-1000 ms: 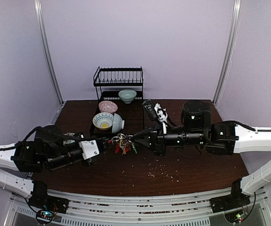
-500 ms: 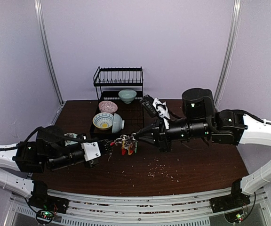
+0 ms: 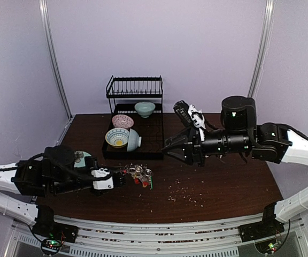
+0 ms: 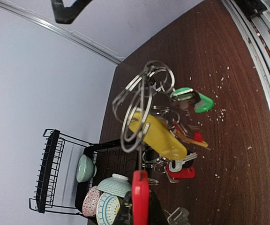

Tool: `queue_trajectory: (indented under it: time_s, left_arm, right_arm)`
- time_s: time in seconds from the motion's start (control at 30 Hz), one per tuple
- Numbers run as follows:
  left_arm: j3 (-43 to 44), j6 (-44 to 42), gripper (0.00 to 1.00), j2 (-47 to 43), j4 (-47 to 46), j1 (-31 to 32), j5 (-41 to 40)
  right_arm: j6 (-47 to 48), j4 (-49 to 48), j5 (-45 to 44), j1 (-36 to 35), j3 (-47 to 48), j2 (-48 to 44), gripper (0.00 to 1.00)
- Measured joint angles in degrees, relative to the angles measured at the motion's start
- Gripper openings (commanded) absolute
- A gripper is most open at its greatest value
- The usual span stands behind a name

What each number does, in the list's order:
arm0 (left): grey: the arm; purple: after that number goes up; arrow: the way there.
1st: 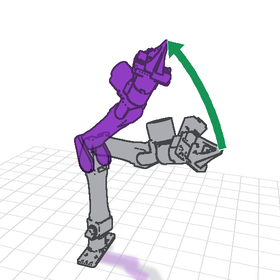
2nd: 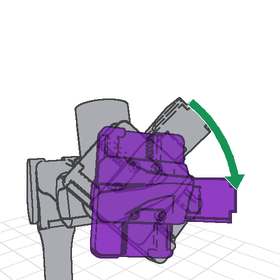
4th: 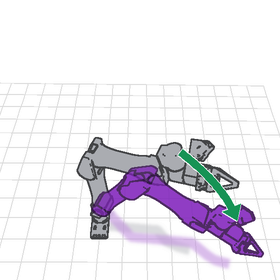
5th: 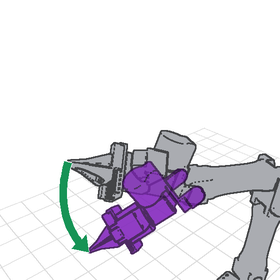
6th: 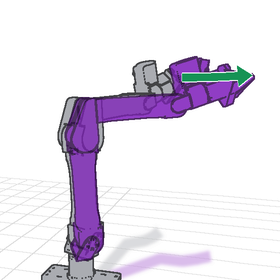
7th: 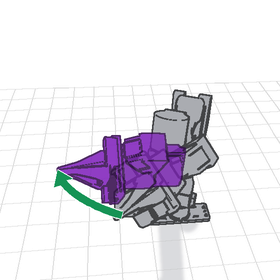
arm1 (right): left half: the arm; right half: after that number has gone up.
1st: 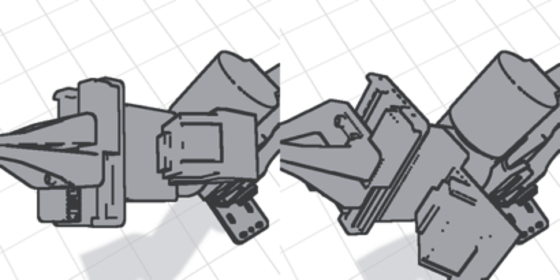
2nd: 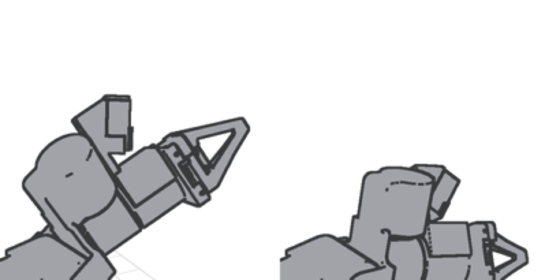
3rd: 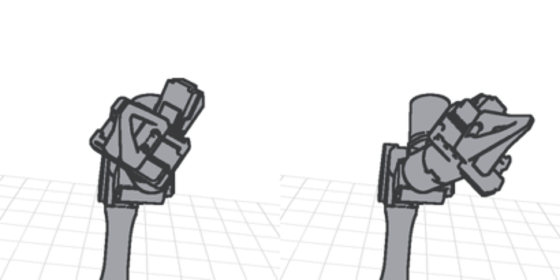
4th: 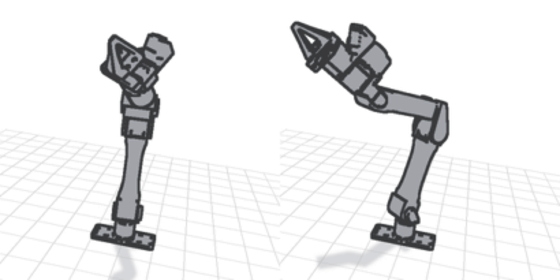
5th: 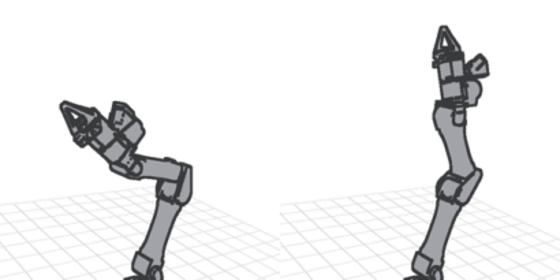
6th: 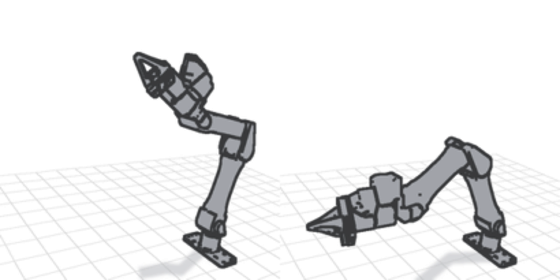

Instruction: Put the keys on the keyring

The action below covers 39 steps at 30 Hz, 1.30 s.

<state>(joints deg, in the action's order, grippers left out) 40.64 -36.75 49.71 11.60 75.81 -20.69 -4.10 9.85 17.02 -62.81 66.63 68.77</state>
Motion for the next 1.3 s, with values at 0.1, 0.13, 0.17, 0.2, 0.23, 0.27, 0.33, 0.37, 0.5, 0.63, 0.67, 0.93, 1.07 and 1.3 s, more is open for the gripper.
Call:
queue_trajectory:
  time_s: [0.1, 0.13, 0.17, 0.2, 0.23, 0.27, 0.33, 0.37, 0.5, 0.63, 0.67, 0.93, 1.07, 1.3]
  left_arm:
    - [0.5, -2.8, 0.0, -0.8, 4.0, 0.0, 0.3]
    - [1.0, -3.2, 0.0, -0.8, 5.1, 0.0, 0.7]
    - [2.1, -3.3, 0.0, -0.6, 7.0, 0.0, 1.6]
    - [3.1, -2.6, 0.0, -0.3, 8.2, 0.0, 3.0]
    - [4.0, -1.1, 0.0, 0.0, 8.7, -0.2, 3.9]
    - [4.9, 1.5, 0.0, 0.3, 8.8, -0.8, 4.8]
    - [7.4, 11.2, 0.0, 2.1, 8.3, -6.2, 11.0]
    - [9.0, 16.9, 0.0, 3.7, 8.1, -12.2, 17.2]
    - [16.2, 35.0, 0.0, 13.4, 11.4, -32.6, 32.2]
    - [21.6, 40.9, 0.0, 19.5, 21.8, -34.6, 36.5]
    - [23.1, 41.7, 0.0, 20.3, 25.4, -34.4, 37.6]
    - [36.6, 44.4, 0.0, 21.5, 36.5, -33.9, 44.2]
    - [35.8, 45.7, 0.0, 20.0, 36.1, -33.9, 48.6]
    - [33.3, 47.1, 0.0, 17.9, 33.4, -33.9, 55.8]
  right_arm:
    - [1.1, 0.2, 0.2, -0.1, 0.0, 0.1, 0.39]
    - [1.2, 0.4, 0.3, -0.1, 0.0, 0.3, 0.39]
    - [1.5, 0.5, 0.5, -0.1, 0.0, 0.7, 0.39]
    - [1.8, 0.4, 0.8, -0.1, -0.1, 0.9, 0.39]
    - [2.1, 0.3, 0.9, -0.1, -0.3, 1.0, 0.4]
    - [2.3, 0.2, 0.9, -0.1, -0.7, 1.1, 0.4]
    - [2.5, -0.5, 0.3, -0.1, -1.9, 0.9, 0.41]
    - [2.5, -1.0, -0.2, -0.1, -2.6, 0.8, 0.41]
    - [2.4, -2.7, -2.6, 0.4, -5.8, -1.3, 0.42]
    - [2.3, -4.4, -4.0, 1.2, -9.0, -5.4, 0.43]
    - [2.2, -4.8, -4.2, 1.2, -9.8, -6.5, 0.43]
    - [2.3, -9.2, -2.6, 1.4, -11.9, -5.7, 0.43]
    - [2.3, -11.9, 1.0, 1.4, -12.3, -2.9, 0.42]
    - [0.2, -20.1, 7.6, 1.4, -15.2, -0.8, 0.39]
